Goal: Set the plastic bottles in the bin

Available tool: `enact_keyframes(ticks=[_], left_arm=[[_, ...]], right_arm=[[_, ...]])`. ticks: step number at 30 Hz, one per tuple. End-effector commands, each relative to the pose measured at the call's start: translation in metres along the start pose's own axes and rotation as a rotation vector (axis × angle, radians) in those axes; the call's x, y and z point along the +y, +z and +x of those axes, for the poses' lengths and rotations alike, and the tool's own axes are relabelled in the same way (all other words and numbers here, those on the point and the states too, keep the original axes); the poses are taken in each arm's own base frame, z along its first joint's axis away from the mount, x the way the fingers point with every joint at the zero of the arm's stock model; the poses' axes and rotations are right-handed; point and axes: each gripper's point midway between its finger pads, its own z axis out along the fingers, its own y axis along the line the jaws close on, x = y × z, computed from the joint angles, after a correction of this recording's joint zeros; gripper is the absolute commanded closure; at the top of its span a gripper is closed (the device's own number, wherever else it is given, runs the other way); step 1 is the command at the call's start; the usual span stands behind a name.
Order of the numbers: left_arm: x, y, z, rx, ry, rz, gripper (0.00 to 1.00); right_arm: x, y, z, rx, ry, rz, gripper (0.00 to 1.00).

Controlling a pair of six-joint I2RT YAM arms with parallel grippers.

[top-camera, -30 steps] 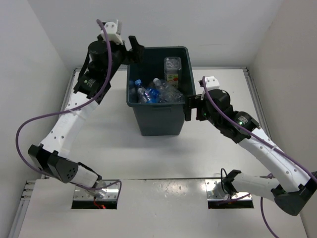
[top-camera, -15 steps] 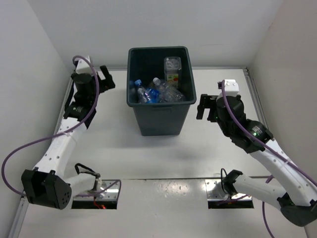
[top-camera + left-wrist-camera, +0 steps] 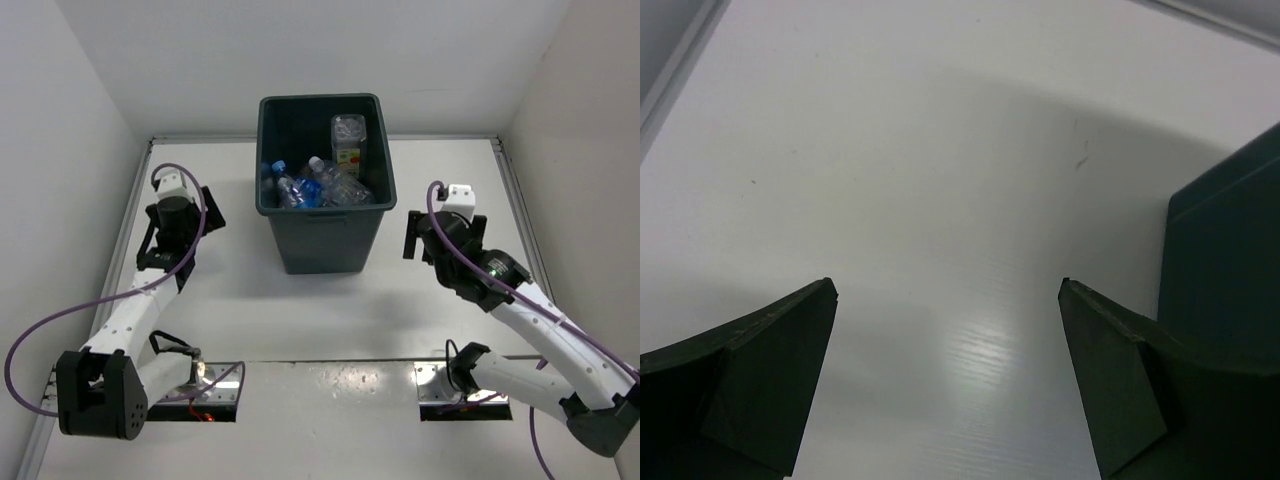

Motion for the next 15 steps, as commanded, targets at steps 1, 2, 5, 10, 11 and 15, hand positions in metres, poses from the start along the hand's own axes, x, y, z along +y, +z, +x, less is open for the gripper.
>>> enact_keyframes(ticks=[1, 2, 5, 10, 11, 15], left_arm=[[-0.007, -0.001, -0.003, -0.036, 0.013, 0.059, 0.0], [-0.006, 0.001, 0.002, -0.025, 0.042, 0.067, 0.0], [-0.008, 0.002, 0.019, -0.003, 0.075, 0.101, 0.0], [-0.006, 0.003, 0.021, -0.006, 0.104, 0.1, 0.0], [-0.005, 0.005, 0.027, 0.002, 0.136, 0.11, 0.0], [-0.009, 0.006, 0.04, 0.051, 0.144, 0.14, 0.0]], right_arm=[[-0.006, 0.006, 0.024, 0.054, -0.006, 0.031, 0.0], [-0.008, 0.008, 0.029, 0.069, 0.005, 0.038, 0.0], [-0.011, 0.017, 0.054, 0.113, -0.021, 0.048, 0.0], [-0.007, 0.022, 0.064, 0.135, -0.03, 0.037, 0.0], [-0.007, 0.022, 0.064, 0.135, -0.03, 0.037, 0.0], [-0.007, 0.022, 0.064, 0.135, -0.03, 0.037, 0.0]])
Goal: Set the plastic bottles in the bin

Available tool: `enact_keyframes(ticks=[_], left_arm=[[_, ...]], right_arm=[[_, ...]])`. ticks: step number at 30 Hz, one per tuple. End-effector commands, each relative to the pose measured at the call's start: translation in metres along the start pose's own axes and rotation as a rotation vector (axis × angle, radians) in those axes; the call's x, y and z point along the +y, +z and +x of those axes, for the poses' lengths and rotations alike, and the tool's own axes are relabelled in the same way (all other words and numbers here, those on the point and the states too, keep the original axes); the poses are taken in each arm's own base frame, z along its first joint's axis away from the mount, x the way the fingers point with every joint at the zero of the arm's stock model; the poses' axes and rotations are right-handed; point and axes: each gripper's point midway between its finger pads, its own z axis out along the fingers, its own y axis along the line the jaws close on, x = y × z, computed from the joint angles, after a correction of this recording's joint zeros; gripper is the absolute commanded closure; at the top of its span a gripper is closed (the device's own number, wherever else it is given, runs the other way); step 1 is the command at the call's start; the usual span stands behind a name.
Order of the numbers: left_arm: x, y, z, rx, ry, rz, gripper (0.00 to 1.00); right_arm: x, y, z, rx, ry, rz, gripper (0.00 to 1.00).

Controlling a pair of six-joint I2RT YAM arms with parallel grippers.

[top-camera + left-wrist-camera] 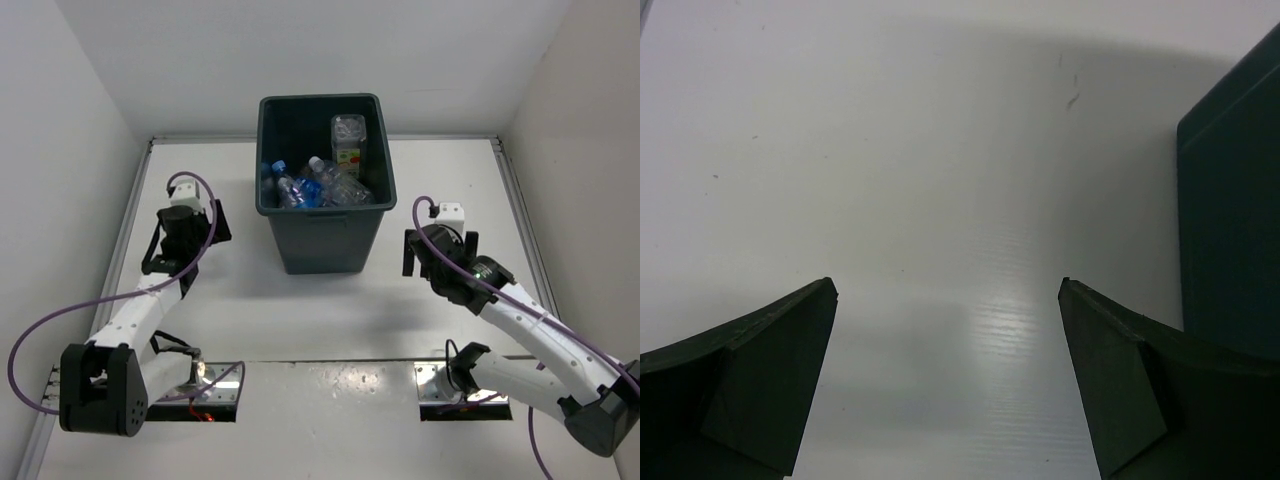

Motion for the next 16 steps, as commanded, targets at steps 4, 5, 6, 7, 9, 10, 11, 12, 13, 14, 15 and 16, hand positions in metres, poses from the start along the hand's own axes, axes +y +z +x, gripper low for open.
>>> enact_keyframes(ticks=[4, 5, 6, 7, 9, 10, 11, 12, 13, 14, 15, 16], left_arm=[[-0.004, 0.006, 0.005, -0.005, -0.004, 0.03, 0.0], [-0.003, 0.004, 0.011, 0.002, -0.015, 0.029, 0.0], [-0.003, 0.003, 0.009, -0.015, -0.018, 0.032, 0.0], [-0.002, 0.001, 0.003, -0.037, -0.021, 0.027, 0.0], [-0.002, 0.0, 0.005, -0.037, -0.03, 0.027, 0.0], [-0.001, 0.0, 0.01, -0.027, -0.029, 0.025, 0.0], [0.002, -0.001, 0.007, -0.039, -0.039, 0.009, 0.0], [0.003, -0.001, 0.006, -0.041, -0.055, 0.0, 0.0], [0.002, -0.003, 0.004, -0.05, -0.056, 0.002, 0.0], [0.002, -0.003, 0.004, -0.05, -0.056, 0.002, 0.0], [0.001, -0.003, -0.001, -0.059, -0.058, 0.004, 0.0], [0.0, -0.001, 0.003, -0.045, -0.056, 0.011, 0.0]], right_arm=[[0.003, 0.001, -0.007, -0.029, 0.046, -0.012, 0.0], [0.003, 0.001, -0.01, -0.042, 0.052, -0.007, 0.0], [0.0, 0.003, -0.008, -0.043, 0.047, 0.012, 0.0], [-0.002, 0.003, -0.009, -0.051, 0.063, 0.025, 0.0], [-0.004, 0.002, -0.011, -0.062, 0.079, 0.029, 0.0], [-0.005, 0.002, -0.012, -0.067, 0.079, 0.037, 0.0], [-0.005, 0.003, -0.011, -0.068, 0.08, 0.036, 0.0], [-0.005, 0.003, -0.011, -0.068, 0.08, 0.036, 0.0], [-0.005, 0.003, -0.011, -0.068, 0.08, 0.036, 0.0], [-0.003, 0.003, -0.01, -0.064, 0.08, 0.028, 0.0], [-0.003, 0.003, -0.01, -0.064, 0.08, 0.028, 0.0], [-0.005, 0.003, -0.011, -0.069, 0.08, 0.039, 0.0]])
